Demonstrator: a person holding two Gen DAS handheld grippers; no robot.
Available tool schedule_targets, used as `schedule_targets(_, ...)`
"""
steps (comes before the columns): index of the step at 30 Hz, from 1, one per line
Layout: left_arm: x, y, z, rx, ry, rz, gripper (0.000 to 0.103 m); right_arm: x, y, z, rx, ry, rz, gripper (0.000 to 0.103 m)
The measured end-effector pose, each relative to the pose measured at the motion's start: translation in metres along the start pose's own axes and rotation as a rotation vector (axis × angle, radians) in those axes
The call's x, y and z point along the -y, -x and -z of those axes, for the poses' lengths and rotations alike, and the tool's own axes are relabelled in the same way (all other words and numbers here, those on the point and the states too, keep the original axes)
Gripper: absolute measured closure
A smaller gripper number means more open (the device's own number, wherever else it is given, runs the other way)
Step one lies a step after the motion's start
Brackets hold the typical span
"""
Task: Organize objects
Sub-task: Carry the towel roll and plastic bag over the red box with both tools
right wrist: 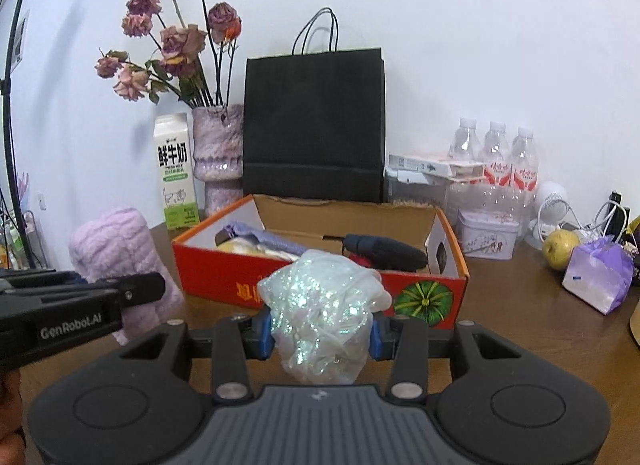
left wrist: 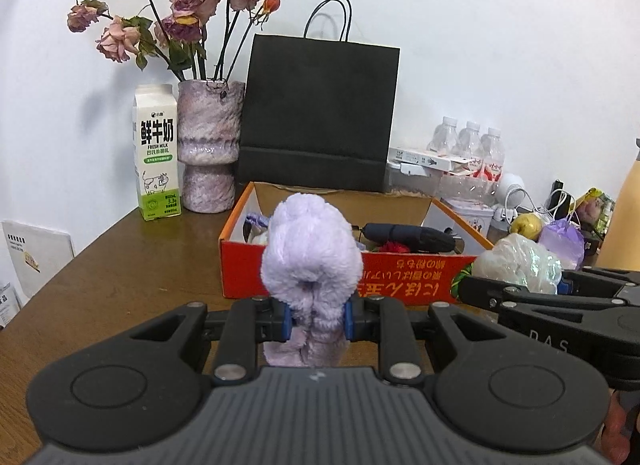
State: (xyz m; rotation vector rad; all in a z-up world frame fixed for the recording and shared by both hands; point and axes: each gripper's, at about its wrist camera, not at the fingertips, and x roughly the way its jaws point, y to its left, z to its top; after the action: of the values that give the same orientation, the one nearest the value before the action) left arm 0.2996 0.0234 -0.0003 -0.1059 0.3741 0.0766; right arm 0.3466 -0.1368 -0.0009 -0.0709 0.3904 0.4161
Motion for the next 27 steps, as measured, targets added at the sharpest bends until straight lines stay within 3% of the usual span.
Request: schedule_targets(27, 0.017, -0.053, -0.047, 0.065, 0.004, 0.007, 0.08, 0.019, -0.05, -0.045, 0.056, 0.01, -0.012, 0.062)
